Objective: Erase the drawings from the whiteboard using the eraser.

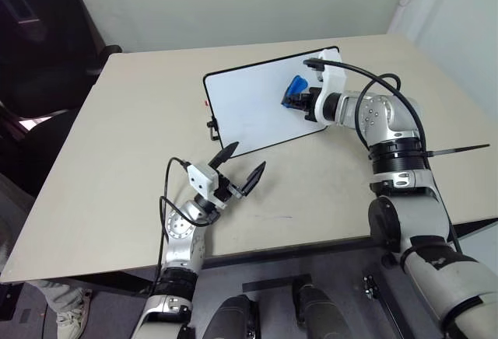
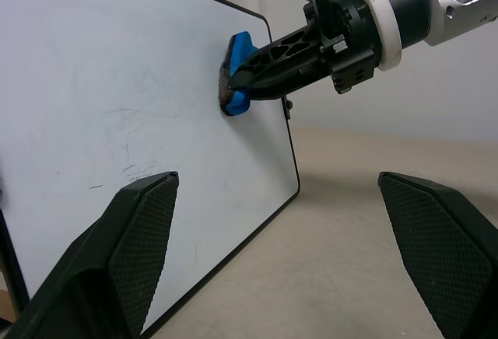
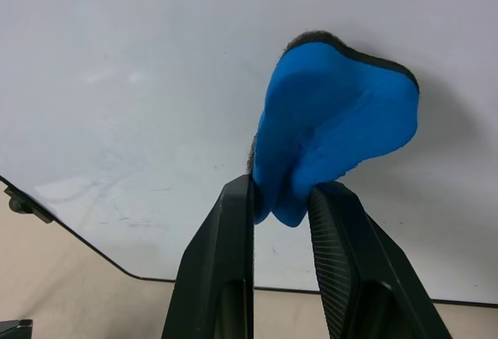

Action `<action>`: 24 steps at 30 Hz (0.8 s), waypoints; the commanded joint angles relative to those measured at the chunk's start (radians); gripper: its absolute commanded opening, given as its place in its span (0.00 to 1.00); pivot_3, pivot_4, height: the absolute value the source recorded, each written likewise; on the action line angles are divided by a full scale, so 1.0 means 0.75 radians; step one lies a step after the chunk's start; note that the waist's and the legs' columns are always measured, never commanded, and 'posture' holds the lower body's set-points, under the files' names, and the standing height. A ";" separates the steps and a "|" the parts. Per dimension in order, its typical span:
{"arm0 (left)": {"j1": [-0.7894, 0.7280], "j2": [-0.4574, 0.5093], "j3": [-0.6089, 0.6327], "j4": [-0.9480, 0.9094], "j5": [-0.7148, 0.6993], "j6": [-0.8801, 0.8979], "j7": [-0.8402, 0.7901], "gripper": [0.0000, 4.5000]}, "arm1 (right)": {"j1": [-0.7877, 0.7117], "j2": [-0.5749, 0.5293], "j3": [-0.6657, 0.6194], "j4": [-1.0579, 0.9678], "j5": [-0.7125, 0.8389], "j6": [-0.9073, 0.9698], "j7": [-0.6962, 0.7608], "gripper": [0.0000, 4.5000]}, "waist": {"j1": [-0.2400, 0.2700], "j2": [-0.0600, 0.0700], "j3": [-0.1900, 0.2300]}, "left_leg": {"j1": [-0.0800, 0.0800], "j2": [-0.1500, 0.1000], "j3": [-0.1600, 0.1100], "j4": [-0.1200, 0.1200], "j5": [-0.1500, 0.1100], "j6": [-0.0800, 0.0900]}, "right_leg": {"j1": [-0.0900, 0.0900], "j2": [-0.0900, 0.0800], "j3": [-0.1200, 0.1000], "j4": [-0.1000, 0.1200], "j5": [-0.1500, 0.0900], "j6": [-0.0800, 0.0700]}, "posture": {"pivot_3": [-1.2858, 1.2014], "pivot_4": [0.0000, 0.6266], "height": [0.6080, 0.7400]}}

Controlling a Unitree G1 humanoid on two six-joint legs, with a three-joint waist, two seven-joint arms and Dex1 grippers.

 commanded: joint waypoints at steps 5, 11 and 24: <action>0.013 -0.009 -0.007 -0.021 -0.006 -0.021 0.006 1.00 | 0.044 -0.036 -0.001 0.152 -0.069 -0.189 -0.015 0.22 | 0.000 0.000 0.000 | 0.000 0.000 0.000 0.001 0.002 0.000 | 0.001 0.000 0.001 0.000 0.003 -0.001 | 0.52 0.24 0.90; 0.001 -0.001 -0.003 -0.014 -0.003 -0.022 0.009 1.00 | 0.036 -0.044 -0.018 0.254 -0.092 -0.263 -0.032 0.22 | 0.000 0.000 0.000 | 0.000 0.000 0.000 0.000 0.002 0.000 | -0.001 0.000 0.000 0.000 0.004 -0.001 | 0.52 0.24 0.90; -0.009 -0.002 -0.009 0.000 -0.008 -0.012 0.002 1.00 | 0.003 0.129 -0.005 -0.125 0.029 0.029 -0.026 0.22 | -0.007 0.000 0.000 | -0.003 0.001 0.000 0.000 0.003 -0.001 | -0.004 0.001 -0.001 0.001 0.004 -0.002 | 0.52 0.24 0.90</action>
